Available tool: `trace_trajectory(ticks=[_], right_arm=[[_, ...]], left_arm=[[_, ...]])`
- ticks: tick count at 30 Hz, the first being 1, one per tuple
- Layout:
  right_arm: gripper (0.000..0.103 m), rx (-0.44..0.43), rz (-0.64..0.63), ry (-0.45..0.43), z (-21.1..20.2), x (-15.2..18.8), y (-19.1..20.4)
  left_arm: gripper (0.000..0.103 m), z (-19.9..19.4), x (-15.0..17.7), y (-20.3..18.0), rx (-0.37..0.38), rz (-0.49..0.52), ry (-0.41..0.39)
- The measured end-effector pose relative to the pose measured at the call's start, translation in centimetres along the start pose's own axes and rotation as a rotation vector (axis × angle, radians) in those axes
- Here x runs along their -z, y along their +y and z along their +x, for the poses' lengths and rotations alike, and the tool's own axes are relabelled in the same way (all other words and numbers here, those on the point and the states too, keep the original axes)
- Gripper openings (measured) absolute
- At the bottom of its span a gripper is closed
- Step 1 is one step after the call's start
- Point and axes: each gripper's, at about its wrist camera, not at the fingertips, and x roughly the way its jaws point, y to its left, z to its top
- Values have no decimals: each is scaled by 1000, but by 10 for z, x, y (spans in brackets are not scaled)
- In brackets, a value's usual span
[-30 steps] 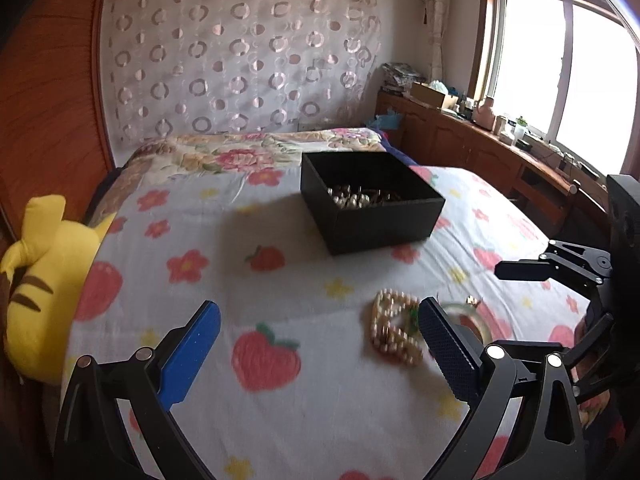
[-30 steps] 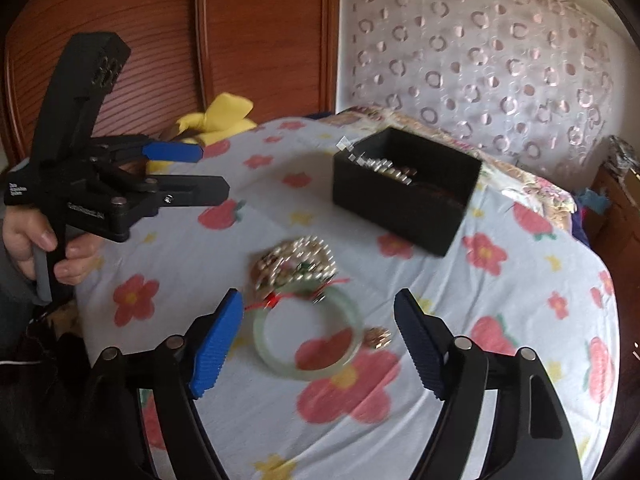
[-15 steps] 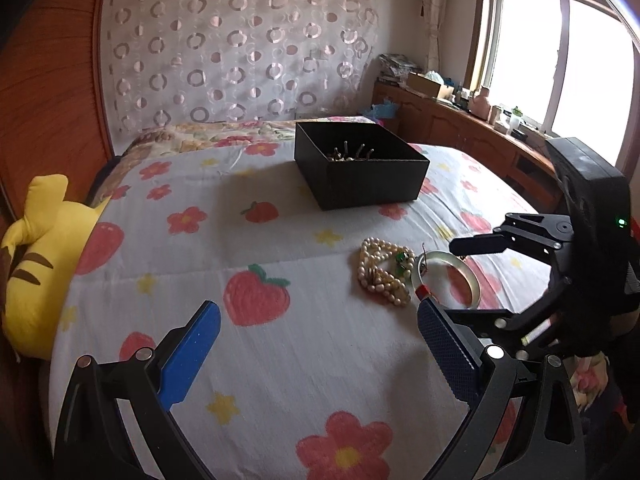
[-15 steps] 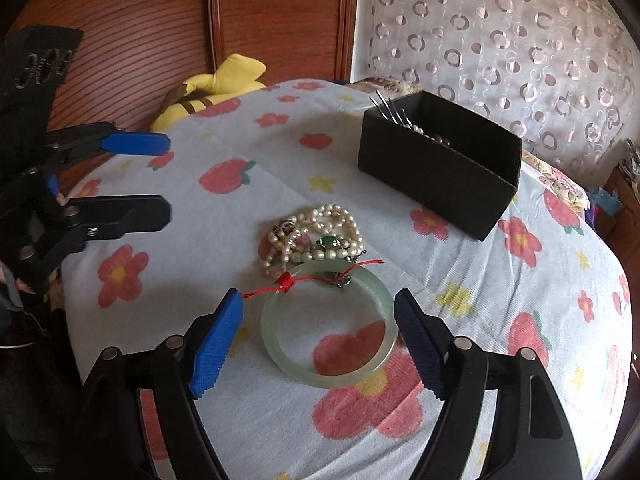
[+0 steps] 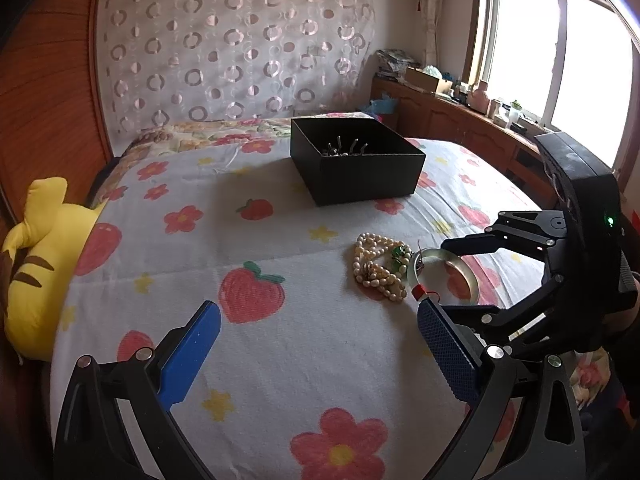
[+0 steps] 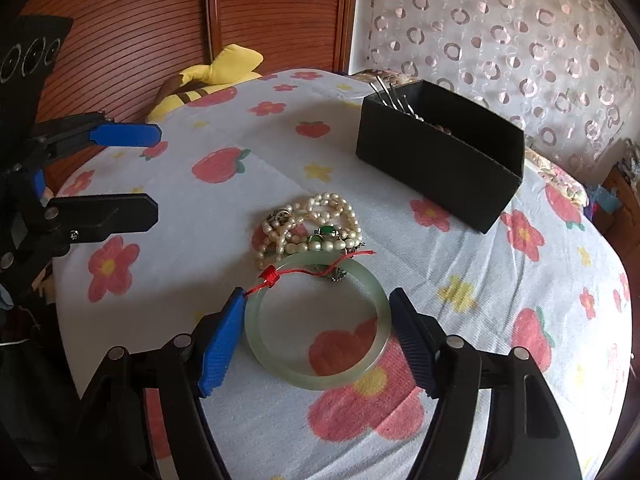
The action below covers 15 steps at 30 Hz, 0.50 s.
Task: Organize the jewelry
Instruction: 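Move the left tool to the pearl bracelet while the right tool reaches the jade bangle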
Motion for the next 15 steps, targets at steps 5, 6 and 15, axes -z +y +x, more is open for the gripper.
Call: trace_trajectory(ticks=[5,6,15], right_arm=[[74,4,9,-55,-19,3,2],[74,3,13,-62,-22,4,1],[74,28,60,-96,-48,28,-12]], left_arm=[[95,4,0,-1,0,6,21],[95,6,0,-1,-3,9,28],[95,17,-4,2,36,-13,74]])
